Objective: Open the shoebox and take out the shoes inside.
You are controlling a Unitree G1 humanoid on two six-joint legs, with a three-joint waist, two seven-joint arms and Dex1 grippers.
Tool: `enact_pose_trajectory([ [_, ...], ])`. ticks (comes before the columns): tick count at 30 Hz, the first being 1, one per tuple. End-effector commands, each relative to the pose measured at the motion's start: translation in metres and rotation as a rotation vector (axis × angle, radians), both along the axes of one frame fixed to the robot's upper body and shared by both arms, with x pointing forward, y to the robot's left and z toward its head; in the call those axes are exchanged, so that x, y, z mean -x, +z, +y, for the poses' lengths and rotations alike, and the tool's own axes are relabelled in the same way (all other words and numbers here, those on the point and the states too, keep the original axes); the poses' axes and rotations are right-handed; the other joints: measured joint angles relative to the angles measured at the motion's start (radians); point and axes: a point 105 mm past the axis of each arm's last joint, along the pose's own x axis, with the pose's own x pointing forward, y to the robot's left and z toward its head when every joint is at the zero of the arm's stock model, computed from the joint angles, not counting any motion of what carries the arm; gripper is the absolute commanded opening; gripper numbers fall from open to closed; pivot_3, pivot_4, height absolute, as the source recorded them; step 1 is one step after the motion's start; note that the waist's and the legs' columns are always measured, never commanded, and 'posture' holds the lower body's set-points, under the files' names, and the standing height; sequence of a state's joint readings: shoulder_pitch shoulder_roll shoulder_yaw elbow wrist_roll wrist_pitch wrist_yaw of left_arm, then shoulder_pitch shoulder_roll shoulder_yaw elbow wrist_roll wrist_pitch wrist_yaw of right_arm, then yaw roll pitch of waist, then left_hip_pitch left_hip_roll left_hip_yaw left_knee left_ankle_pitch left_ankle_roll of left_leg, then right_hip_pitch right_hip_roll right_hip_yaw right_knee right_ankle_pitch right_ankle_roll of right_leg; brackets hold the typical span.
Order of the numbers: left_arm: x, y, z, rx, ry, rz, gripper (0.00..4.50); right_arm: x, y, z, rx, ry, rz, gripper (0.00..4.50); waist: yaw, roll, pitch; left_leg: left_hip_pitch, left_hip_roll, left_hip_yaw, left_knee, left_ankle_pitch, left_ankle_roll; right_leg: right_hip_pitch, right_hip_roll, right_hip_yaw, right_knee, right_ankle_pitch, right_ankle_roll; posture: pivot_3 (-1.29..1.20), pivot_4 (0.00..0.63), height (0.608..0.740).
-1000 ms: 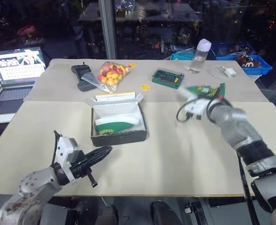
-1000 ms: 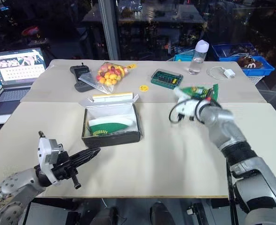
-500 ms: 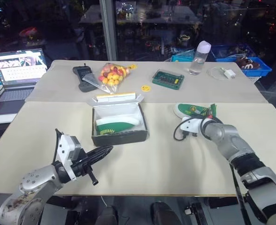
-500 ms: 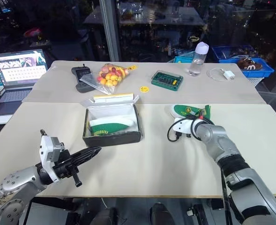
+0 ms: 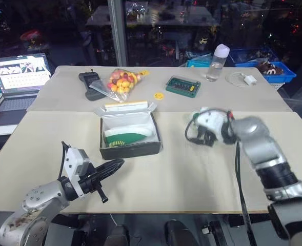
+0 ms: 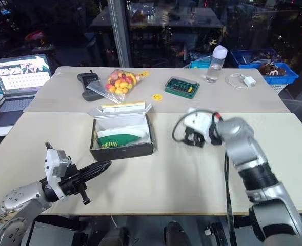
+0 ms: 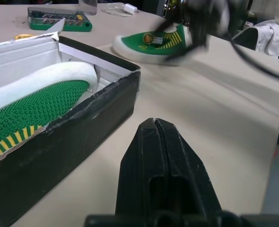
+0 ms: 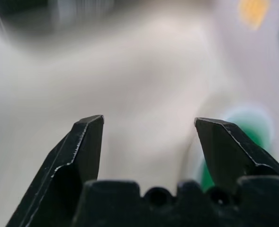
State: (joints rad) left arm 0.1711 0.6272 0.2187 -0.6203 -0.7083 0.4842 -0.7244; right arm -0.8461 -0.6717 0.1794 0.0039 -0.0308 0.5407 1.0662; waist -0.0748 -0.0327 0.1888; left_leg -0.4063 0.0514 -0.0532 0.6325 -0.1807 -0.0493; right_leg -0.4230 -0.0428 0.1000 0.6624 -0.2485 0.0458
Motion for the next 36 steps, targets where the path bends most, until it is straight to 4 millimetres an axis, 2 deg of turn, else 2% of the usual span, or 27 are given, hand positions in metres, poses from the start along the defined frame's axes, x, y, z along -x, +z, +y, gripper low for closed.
enact_pose_trajectory([
  [1, 0.002, 0.007, -0.003, -0.006, -0.009, -0.029, 0.0, 0.015, 0.049, 0.054, -0.161, 0.192, -0.041, 3.65, 0.002, 0.0, 0.0, 0.0, 0.0, -0.001, -0.001, 0.0, 0.0, 0.0, 0.0, -0.001, 0.0, 0.0, 0.0, 0.0, 0.15, 0.715],
  [2, 0.002, 0.007, -0.004, -0.006, -0.009, -0.029, 0.0, 0.02, 0.059, 0.072, -0.195, 0.247, -0.04, 3.65, -0.003, 0.0, 0.0, 0.0, 0.0, -0.001, -0.001, 0.0, 0.0, 0.0, 0.0, -0.001, 0.0, -0.001, -0.001, 0.0, 0.15, 0.715],
  [3, 0.002, 0.008, -0.005, -0.004, -0.008, -0.031, 0.0, 0.023, 0.057, 0.097, -0.193, 0.308, -0.022, 3.65, -0.005, 0.0, 0.0, 0.0, 0.0, 0.0, -0.001, 0.0, 0.0, -0.001, 0.0, 0.0, 0.0, 0.0, -0.001, 0.0, 0.15, 0.715],
  [5, 0.002, 0.009, -0.007, -0.002, -0.004, -0.033, 0.0, 0.024, 0.04, 0.129, -0.147, 0.368, 0.017, 3.65, -0.011, 0.0, 0.0, 0.0, 0.0, 0.0, -0.001, 0.0, 0.0, -0.001, 0.0, -0.001, 0.001, 0.0, -0.001, 0.0, 0.15, 0.715],
  [10, 0.003, 0.01, -0.007, -0.002, 0.003, -0.031, 0.0, 0.016, 0.008, 0.152, -0.07, 0.382, 0.061, 3.65, 0.012, -0.001, 0.0, -0.005, -0.001, -0.002, 0.001, 0.0, 0.0, -0.001, -0.001, -0.003, -0.001, 0.0, 0.0, 0.0, 0.15, 0.715],
  [14, 0.003, 0.01, -0.007, -0.001, 0.015, -0.031, 0.0, 0.007, -0.01, 0.157, -0.033, 0.37, 0.073, 3.65, 0.012, -0.001, 0.0, -0.008, -0.001, -0.001, 0.002, 0.0, 0.0, -0.002, -0.002, -0.003, -0.004, 0.001, 0.001, 0.0, 0.15, 0.715],
  [18, 0.004, 0.011, -0.008, 0.002, 0.023, -0.031, 0.0, -0.004, -0.023, 0.154, -0.003, 0.341, 0.071, 3.65, 0.006, -0.001, 0.0, -0.007, 0.0, -0.002, 0.001, 0.0, 0.0, -0.003, -0.001, -0.003, -0.002, 0.001, 0.001, 0.0, 0.15, 0.715],
  [24, 0.003, 0.016, -0.012, 0.003, 0.024, -0.039, 0.0, -0.015, -0.055, 0.145, 0.069, 0.303, 0.097, 3.65, 0.004, -0.001, 0.0, -0.007, 0.0, -0.002, 0.001, 0.0, 0.0, -0.003, 0.0, -0.002, -0.001, 0.001, 0.001, 0.0, 0.15, 0.715],
  [31, 0.004, 0.02, -0.015, 0.005, 0.02, -0.048, 0.0, -0.018, -0.068, 0.146, 0.067, 0.285, 0.123, 3.65, 0.004, -0.001, 0.0, -0.006, 0.0, -0.002, 0.001, 0.0, 0.0, -0.002, 0.0, -0.002, -0.001, 0.001, 0.001, 0.0, 0.15, 0.715],
  [32, 0.004, 0.021, -0.014, 0.009, 0.022, -0.054, 0.0, -0.018, -0.068, 0.145, 0.068, 0.286, 0.124, 3.15, 0.004, -0.001, 0.0, -0.006, 0.0, -0.002, 0.001, 0.0, 0.0, -0.002, -0.001, -0.002, -0.001, 0.001, 0.001, 0.0, 0.15, 0.715],
  [35, 0.004, 0.023, -0.014, 0.014, 0.026, -0.062, 0.0, -0.017, -0.069, 0.145, 0.065, 0.285, 0.127, 2.34, 0.004, -0.001, 0.0, -0.006, 0.0, -0.002, 0.001, 0.0, 0.0, -0.002, 0.0, -0.002, -0.001, 0.001, 0.001, 0.0, 0.15, 0.715],
  [36, 0.004, 0.023, -0.014, 0.013, 0.026, -0.062, 0.0, -0.017, -0.069, 0.145, 0.065, 0.285, 0.127, 1.88, 0.004, -0.001, 0.0, -0.006, 0.0, -0.002, 0.001, 0.0, 0.0, -0.002, 0.0, -0.002, -0.001, 0.001, 0.001, 0.0, 0.15, 0.715],
])
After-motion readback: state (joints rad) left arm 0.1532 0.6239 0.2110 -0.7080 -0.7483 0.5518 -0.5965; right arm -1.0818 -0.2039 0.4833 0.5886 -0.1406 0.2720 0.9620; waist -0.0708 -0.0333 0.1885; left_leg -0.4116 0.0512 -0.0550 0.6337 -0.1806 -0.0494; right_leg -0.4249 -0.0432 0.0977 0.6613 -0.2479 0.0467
